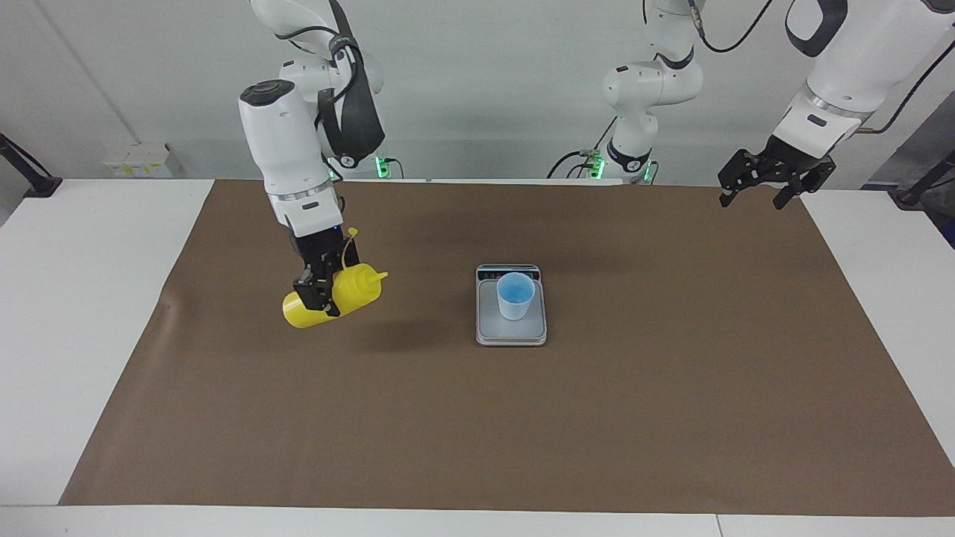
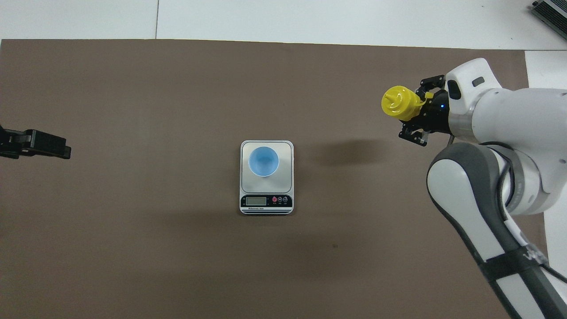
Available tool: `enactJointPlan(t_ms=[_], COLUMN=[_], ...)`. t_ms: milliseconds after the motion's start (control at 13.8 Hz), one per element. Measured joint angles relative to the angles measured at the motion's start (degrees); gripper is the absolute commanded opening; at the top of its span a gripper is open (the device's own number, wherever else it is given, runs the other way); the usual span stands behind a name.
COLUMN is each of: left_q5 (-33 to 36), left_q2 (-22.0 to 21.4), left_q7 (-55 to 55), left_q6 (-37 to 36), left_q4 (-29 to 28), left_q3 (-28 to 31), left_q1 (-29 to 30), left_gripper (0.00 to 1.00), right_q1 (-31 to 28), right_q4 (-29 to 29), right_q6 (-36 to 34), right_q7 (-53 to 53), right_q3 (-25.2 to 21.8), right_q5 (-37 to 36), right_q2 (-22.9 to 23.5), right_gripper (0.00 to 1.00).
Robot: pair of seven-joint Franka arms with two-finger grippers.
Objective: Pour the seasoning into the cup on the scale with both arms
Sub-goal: 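Carry the bottle over the cup and tilt it with the right gripper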
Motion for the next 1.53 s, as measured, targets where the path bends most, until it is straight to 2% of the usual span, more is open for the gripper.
enactJointPlan(t_ms=[291,726,944,1162,1525], left_q5=[0.0,0.0,0.0,0.0,0.0], left_q2=[0.0,0.0,0.0,0.0,0.0], left_q7=[0.0,0.0,0.0,0.0,0.0], left_q6=[0.0,0.0,0.0,0.0,0.0], left_q4=[0.0,0.0,0.0,0.0,0.0], left_q3=[0.0,0.0,0.0,0.0,0.0], left_q1=[0.0,0.0,0.0,0.0,0.0], left_gripper=[1.00,1.00,1.00,1.00,1.00], right_q1=[2.1,3.6,8.0,13.5,17.9], right_q4=[1.2,7.0,7.4,9.3,11.9], right_q6=[-1.2,-1.2,-2.0,-6.2,-8.8], right_q7=[2.8,3.7,3.9,7.1,9.4], right_q3=[0.0,0.0,0.1,0.2,0.2], right_q5=[-12.9,-25.0,-28.8,-31.9,-38.4], right_q2=[1.6,8.0,9.0,9.6,11.8], right_gripper=[0.00,0.00,0.00,0.00,0.00])
